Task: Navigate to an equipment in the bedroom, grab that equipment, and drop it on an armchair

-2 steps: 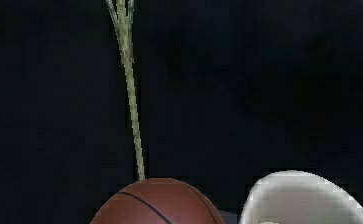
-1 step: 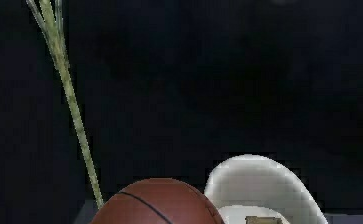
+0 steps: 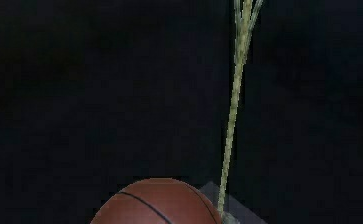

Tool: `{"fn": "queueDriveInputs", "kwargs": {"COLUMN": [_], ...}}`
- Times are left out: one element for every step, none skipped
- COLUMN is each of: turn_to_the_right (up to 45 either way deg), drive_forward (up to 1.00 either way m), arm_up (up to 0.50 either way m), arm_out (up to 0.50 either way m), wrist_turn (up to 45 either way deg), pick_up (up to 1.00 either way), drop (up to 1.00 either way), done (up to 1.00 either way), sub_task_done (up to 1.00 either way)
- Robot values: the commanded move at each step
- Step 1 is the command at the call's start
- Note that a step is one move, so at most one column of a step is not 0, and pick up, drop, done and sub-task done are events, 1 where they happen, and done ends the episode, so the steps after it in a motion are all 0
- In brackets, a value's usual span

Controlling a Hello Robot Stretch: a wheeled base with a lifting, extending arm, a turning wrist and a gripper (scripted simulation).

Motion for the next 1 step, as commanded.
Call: {"fn": "queueDriveInputs", "kwargs": {"turn_to_the_right": [-3.0], "drive_forward": [0.00], "arm_up": [0.00], "arm_out": [0.00], "wrist_turn": [0.0], "pick_up": [0.00], "drop": [0.00], "done": [0.00], "sub_task_done": [0.00]}}
